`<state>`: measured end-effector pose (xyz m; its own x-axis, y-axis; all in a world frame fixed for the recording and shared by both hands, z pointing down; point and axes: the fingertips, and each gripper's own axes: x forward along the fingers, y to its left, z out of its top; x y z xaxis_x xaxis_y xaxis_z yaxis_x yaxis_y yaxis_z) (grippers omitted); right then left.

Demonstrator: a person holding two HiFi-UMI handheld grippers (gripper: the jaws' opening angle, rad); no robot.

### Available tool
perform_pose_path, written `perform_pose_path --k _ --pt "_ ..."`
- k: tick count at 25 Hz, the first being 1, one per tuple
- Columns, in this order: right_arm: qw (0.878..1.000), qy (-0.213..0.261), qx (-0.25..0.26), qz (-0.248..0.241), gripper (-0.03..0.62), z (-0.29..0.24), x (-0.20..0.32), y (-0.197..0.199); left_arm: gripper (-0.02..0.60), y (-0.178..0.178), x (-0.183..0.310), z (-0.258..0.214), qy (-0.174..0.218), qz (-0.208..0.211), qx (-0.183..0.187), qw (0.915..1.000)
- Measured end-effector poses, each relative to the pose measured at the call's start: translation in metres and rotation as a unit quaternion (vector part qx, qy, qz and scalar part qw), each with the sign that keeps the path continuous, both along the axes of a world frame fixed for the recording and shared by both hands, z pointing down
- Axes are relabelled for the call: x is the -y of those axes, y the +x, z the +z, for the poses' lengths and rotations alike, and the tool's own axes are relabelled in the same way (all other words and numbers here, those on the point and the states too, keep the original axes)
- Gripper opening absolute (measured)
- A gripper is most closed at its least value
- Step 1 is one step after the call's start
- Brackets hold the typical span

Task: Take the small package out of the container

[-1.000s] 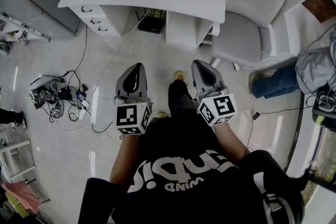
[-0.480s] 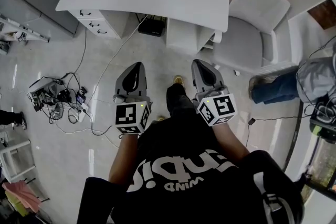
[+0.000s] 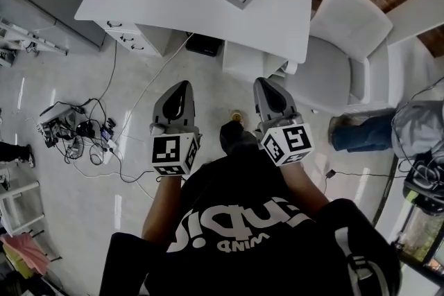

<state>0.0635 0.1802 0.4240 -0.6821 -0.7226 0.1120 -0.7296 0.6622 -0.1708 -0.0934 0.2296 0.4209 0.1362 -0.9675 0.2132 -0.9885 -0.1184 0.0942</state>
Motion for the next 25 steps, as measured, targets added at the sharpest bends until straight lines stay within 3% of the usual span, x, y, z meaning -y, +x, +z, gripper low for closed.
perform_pose_path --k 25 --pt "0.998 0.004 0.007 -0.061 -0.002 -0.015 0.141 0.013 0.005 0.016 0.124 -0.022 0.016 -0.068 0.006 0.9975"
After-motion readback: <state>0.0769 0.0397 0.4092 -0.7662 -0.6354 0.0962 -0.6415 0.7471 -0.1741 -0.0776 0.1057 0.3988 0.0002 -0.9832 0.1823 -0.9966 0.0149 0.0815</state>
